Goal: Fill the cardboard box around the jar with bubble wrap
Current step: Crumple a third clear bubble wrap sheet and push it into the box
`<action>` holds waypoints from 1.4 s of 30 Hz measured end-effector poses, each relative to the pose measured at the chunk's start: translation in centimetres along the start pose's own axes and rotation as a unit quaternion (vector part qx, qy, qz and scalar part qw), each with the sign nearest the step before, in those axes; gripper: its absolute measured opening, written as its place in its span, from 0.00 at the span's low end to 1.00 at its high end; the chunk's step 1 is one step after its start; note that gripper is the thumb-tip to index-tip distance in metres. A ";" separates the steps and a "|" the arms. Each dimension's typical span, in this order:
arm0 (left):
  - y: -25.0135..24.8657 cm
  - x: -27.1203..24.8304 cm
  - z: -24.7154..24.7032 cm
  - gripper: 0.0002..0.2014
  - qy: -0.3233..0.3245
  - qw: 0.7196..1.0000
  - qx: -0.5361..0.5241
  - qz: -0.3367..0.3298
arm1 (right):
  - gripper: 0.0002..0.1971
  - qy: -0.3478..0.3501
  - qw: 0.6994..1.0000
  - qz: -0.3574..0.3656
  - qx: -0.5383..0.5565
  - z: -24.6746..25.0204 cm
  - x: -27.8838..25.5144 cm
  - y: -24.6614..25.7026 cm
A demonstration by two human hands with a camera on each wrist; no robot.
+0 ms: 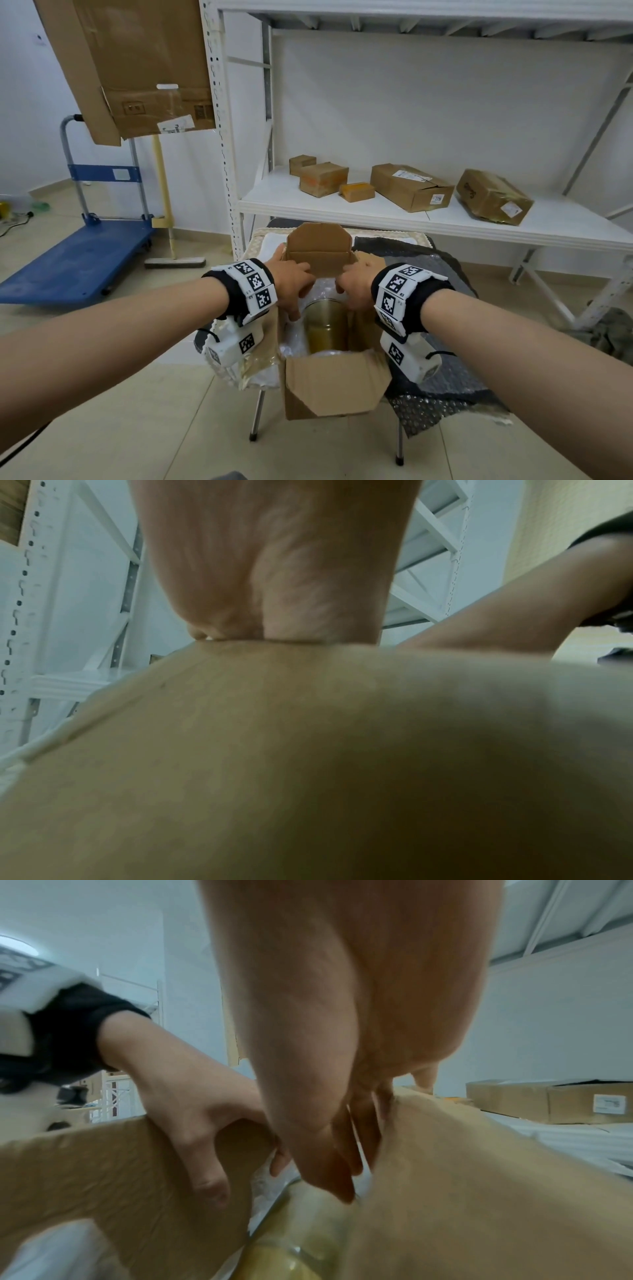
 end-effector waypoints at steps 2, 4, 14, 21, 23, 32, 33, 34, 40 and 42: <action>0.1 -0.1 -0.1 0.25 0.023 1.000 -0.012 0.005 | 0.20 0.022 0.999 -0.002 -0.024 -0.8 0.5 0.1; 0.1 0.0 0.0 0.29 0.035 0.999 -0.011 0.008 | 0.21 0.036 0.999 0.011 -0.035 -1.7 1.4 0.0; 1.3 -2.0 2.6 0.07 -0.083 0.970 -0.227 -0.012 | 0.20 -0.095 0.965 -0.035 0.243 1.6 -2.6 -1.7; 1.7 -4.5 2.3 0.50 -0.013 0.959 -0.181 0.220 | 0.45 -0.026 0.920 -0.179 0.347 -0.6 -4.4 -2.7; 0.6 -5.6 1.4 0.55 0.055 0.928 -0.281 0.240 | 0.44 0.000 0.902 -0.193 0.385 -1.4 -4.5 -2.5; 3.0 -6.1 3.1 0.52 0.031 0.876 -0.426 0.222 | 0.39 -0.061 0.803 -0.223 0.549 -0.3 -3.5 -2.7; 3.4 -6.1 3.4 0.52 0.023 0.877 -0.425 0.225 | 0.40 -0.067 0.800 -0.225 0.552 -0.3 -3.2 -2.6; 3.7 -6.0 3.4 0.51 0.020 0.878 -0.420 0.226 | 0.39 -0.073 0.796 -0.228 0.556 -0.5 -2.9 -2.5; 3.3 -4.8 0.4 0.41 0.024 0.913 -0.347 0.215 | 0.22 -0.076 0.773 -0.231 0.586 -2.1 -1.8 -0.8; 2.6 -4.4 0.5 0.38 0.031 0.923 -0.321 0.210 | 0.24 -0.074 0.757 -0.217 0.612 -2.5 -2.1 -1.4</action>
Point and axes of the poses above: each hand's wrist, its own x-axis towards the middle knuckle, its own z-axis out of the back of the hand, y = z × x, the point moved 2 cm from there along x, towards the middle knuckle, and after that the axes turned 8 degrees about -y, right-handed, at the moved point
